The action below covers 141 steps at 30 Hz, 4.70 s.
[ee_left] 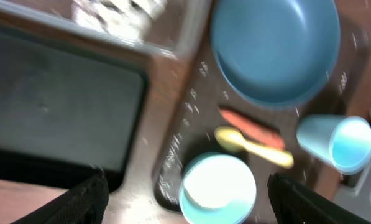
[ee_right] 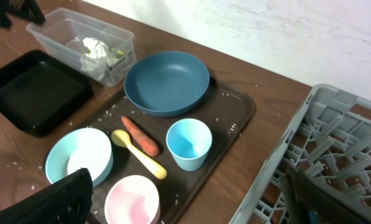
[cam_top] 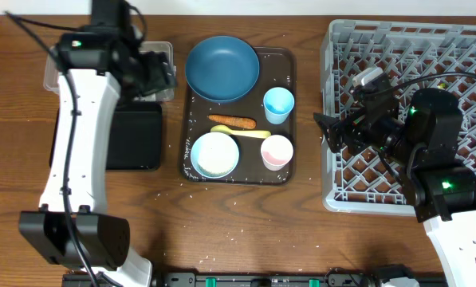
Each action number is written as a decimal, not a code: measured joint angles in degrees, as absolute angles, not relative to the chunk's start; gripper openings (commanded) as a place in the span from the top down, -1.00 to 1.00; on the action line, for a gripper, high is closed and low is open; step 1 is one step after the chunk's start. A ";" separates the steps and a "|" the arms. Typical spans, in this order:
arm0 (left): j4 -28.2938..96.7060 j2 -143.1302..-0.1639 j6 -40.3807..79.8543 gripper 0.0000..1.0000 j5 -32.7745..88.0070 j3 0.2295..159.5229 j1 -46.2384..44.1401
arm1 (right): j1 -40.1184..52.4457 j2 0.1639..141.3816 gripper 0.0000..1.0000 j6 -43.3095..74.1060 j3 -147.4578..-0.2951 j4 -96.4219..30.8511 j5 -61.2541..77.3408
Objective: Sort waste into correct bins and load items into the dishwasher rack
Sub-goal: 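Grasp the light-blue rice bowl with the left gripper, then tip the rice bowl over the black tray to pour out rice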
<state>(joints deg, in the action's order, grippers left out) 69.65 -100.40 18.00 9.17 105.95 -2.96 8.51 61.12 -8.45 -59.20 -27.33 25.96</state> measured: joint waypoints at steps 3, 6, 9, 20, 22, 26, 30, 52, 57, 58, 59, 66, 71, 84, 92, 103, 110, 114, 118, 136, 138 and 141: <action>70.19 -100.40 17.76 -0.68 9.63 105.95 -6.57 | 8.51 61.12 -0.95 -7.35 -59.20 -27.42 26.15; 70.26 -100.40 17.54 -0.68 10.02 105.95 -9.45 | 8.49 61.12 -0.99 -6.55 -59.20 -28.36 26.20; 70.87 -100.40 16.99 -0.68 10.33 105.95 -11.84 | 8.51 61.12 -0.98 -6.31 -59.20 -30.20 26.20; 75.37 -100.40 17.41 -0.54 13.63 103.09 -13.13 | 8.51 61.12 -0.98 -6.02 -59.20 -36.60 26.20; 73.52 -100.40 17.93 -0.49 13.63 100.09 -13.67 | 8.51 61.12 -0.99 -6.02 -59.20 -37.19 26.13; 67.33 -100.40 18.59 -0.48 13.69 92.86 -16.16 | 8.49 61.19 -0.98 -6.02 -59.20 -37.50 25.67; 59.16 -100.40 19.70 -0.48 13.69 83.99 -20.75 | 8.51 61.67 -0.98 -6.02 -59.20 -37.76 25.04; 40.36 -100.40 22.22 0.46 5.74 61.41 -31.62 | 8.51 62.13 -0.91 -6.00 -59.20 -39.44 23.97; 39.55 -100.40 21.87 0.88 3.49 61.43 -31.62 | 8.51 62.13 -0.90 -6.00 -59.20 -39.44 23.97; 39.31 -100.38 21.78 0.87 2.83 61.49 -31.59 | 8.51 62.13 -0.91 -6.00 -59.20 -39.44 23.97; 39.35 -100.31 21.39 0.88 2.24 61.58 -31.55 | 8.51 62.13 -0.91 -6.00 -59.20 -39.44 23.97; 43.90 -100.16 21.43 0.88 1.50 63.75 -31.66 | 8.51 62.13 -0.91 -6.00 -59.20 -39.35 23.97; 49.06 -99.83 21.87 0.88 2.68 68.84 -31.24 | 8.51 62.15 -0.92 -6.00 -59.20 -39.13 23.97; 50.04 -87.07 19.44 0.88 15.18 73.87 -5.34 | 8.51 62.15 -0.91 -6.00 -59.20 -38.68 23.94; 44.91 -89.84 17.26 0.87 28.99 73.87 13.32 | 8.51 62.15 -0.91 -6.00 -59.20 -38.15 23.94; 44.05 -100.73 9.02 0.88 52.84 73.84 27.81 | 8.51 62.15 -0.90 -6.00 -59.20 -37.04 23.97; 44.40 -106.67 4.16 0.88 67.70 73.69 31.07 | 8.51 62.15 -0.88 -6.00 -59.20 -36.99 23.94; 44.71 -107.20 4.05 0.88 76.16 73.58 32.16 | 8.51 62.15 -0.86 -5.87 -59.20 -36.99 23.97; 44.73 -107.20 5.50 0.87 83.46 73.58 33.36 | 8.51 62.15 -0.86 -5.76 -59.20 -36.99 23.97; 44.75 -107.20 14.04 0.88 88.40 73.58 38.04 | 8.51 62.15 -0.86 -5.39 -59.20 -37.26 23.97; 44.75 -107.20 15.44 0.87 88.40 73.58 38.04 | 8.51 62.15 -0.88 -5.39 -59.20 -37.54 23.94; 44.77 -107.20 16.58 0.88 88.40 73.58 38.04 | 8.51 62.15 -0.88 -5.39 -59.20 -37.85 23.97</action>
